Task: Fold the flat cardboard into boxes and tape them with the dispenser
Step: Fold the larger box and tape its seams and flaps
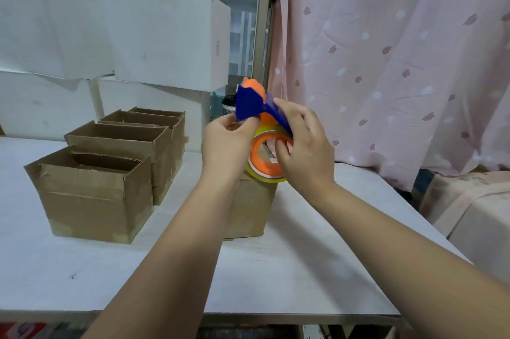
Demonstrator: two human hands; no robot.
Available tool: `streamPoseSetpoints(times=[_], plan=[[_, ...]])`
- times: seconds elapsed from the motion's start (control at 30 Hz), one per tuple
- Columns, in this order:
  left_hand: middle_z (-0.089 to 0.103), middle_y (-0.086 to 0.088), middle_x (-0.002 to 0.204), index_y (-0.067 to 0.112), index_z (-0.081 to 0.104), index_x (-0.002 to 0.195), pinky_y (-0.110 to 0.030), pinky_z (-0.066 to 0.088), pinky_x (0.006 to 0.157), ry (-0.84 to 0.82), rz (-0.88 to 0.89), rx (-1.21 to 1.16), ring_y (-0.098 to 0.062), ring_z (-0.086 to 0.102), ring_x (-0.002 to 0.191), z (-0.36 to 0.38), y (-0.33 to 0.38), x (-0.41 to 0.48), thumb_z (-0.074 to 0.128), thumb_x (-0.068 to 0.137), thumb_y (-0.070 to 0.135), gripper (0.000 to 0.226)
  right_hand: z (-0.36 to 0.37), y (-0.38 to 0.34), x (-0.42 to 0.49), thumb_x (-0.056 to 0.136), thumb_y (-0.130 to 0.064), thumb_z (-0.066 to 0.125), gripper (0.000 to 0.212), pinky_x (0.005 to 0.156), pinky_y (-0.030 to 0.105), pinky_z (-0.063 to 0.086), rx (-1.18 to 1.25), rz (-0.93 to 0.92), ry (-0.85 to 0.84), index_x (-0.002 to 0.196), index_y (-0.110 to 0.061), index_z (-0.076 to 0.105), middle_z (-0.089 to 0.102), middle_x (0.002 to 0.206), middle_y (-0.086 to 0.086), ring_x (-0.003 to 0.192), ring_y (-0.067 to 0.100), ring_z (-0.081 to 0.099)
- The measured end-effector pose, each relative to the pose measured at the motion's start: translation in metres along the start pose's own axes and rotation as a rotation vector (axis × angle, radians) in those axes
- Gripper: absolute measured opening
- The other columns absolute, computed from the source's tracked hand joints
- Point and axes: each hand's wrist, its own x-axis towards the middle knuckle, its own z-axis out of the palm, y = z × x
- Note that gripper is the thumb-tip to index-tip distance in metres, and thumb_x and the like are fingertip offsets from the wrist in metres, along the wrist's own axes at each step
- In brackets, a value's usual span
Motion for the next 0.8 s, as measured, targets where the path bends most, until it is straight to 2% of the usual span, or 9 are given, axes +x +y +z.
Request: streamPoseSetpoints(times=[0.1,0.17,0.27,0.33,0.43,0.53,0.6,0.7,0.8], plan=[[0.067,-0.003,0.109,0.019,0.052,0.124,-0.044,0.055,0.084,0.119,-0.084,-0.134,-0.022,0.067,0.093,-0.003,-0.004,0.003,0.071,0.083,0.018,0.046,0.001,-0.005,-0.005,0.077,-0.008,0.059,0.06,0.084,0.034,0.047,0.015,-0.045,-0.006,0.136,-0.017,0.05,0.057,0.128,0.005,0.109,0.023,0.054],[0.065,-0.003,0.106,0.025,0.047,0.119,-0.038,0.058,0.078,0.185,-0.125,-0.21,-0.019,0.069,0.087,-0.005,-0.008,0.004,0.066,0.086,0.012,0.04,0.001,-0.005,-0.005,0.078,-0.008,0.061,0.061,0.086,0.03,0.045,0.023,-0.05,-0.014,0.137,-0.016,0.048,0.057,0.128,0.005,0.11,0.022,0.053],[0.065,-0.004,0.099,0.023,0.048,0.112,-0.027,0.058,0.065,0.275,-0.202,-0.384,-0.015,0.068,0.079,-0.011,-0.013,0.005,0.06,0.088,0.005,0.032,0.001,-0.003,-0.006,0.08,-0.01,0.061,0.061,0.087,0.026,0.041,0.027,-0.066,-0.035,0.139,-0.016,0.047,0.056,0.129,0.004,0.109,0.018,0.05],[0.064,0.001,0.093,0.023,0.052,0.112,-0.025,0.056,0.064,0.327,-0.187,-0.335,-0.014,0.066,0.082,-0.017,-0.02,0.006,0.064,0.087,0.009,0.032,0.0,-0.002,-0.007,0.082,-0.013,0.059,0.06,0.088,0.024,0.038,0.039,-0.071,-0.051,0.139,-0.017,0.045,0.056,0.129,0.003,0.109,0.016,0.049],[0.062,0.015,0.083,0.024,0.056,0.113,-0.027,0.054,0.073,0.383,-0.081,-0.192,-0.007,0.063,0.084,-0.024,-0.028,0.0,0.073,0.081,0.019,0.037,-0.002,0.0,-0.007,0.084,-0.007,0.055,0.059,0.089,0.019,0.036,0.107,-0.069,-0.097,0.141,-0.016,0.042,0.053,0.131,0.004,0.111,0.014,0.047],[0.064,0.021,0.074,0.028,0.056,0.114,-0.031,0.054,0.08,0.411,-0.072,-0.172,-0.004,0.064,0.084,-0.026,-0.032,-0.008,0.075,0.08,0.023,0.039,-0.001,0.002,-0.006,0.083,0.002,0.053,0.062,0.09,0.006,0.033,0.193,-0.054,-0.12,0.142,-0.016,0.041,0.051,0.132,0.004,0.11,0.003,0.042],[0.065,0.019,0.079,0.028,0.055,0.112,-0.031,0.054,0.081,0.438,-0.121,-0.217,-0.008,0.065,0.087,-0.029,-0.036,-0.014,0.076,0.079,0.022,0.04,0.001,0.003,-0.006,0.083,0.001,0.053,0.065,0.09,0.001,0.032,0.275,0.013,-0.124,0.143,-0.02,0.038,0.05,0.132,-0.003,0.11,-0.002,0.04],[0.065,0.005,0.094,0.022,0.056,0.115,-0.017,0.052,0.063,0.46,-0.254,-0.406,-0.011,0.066,0.083,-0.035,-0.041,-0.022,0.074,0.081,0.016,0.039,0.006,0.004,-0.007,0.088,-0.006,0.058,0.068,0.092,0.009,0.043,0.415,0.18,-0.158,0.144,-0.034,0.031,0.048,0.136,-0.013,0.117,0.003,0.048],[0.067,0.0,0.092,0.019,0.054,0.117,-0.02,0.05,0.071,0.447,-0.321,-0.532,-0.011,0.067,0.083,-0.039,-0.042,-0.031,0.069,0.085,0.012,0.036,0.01,0.006,-0.01,0.091,-0.017,0.062,0.067,0.091,0.011,0.045,0.455,0.237,-0.192,0.14,-0.045,0.028,0.05,0.136,-0.014,0.116,0.002,0.05]])
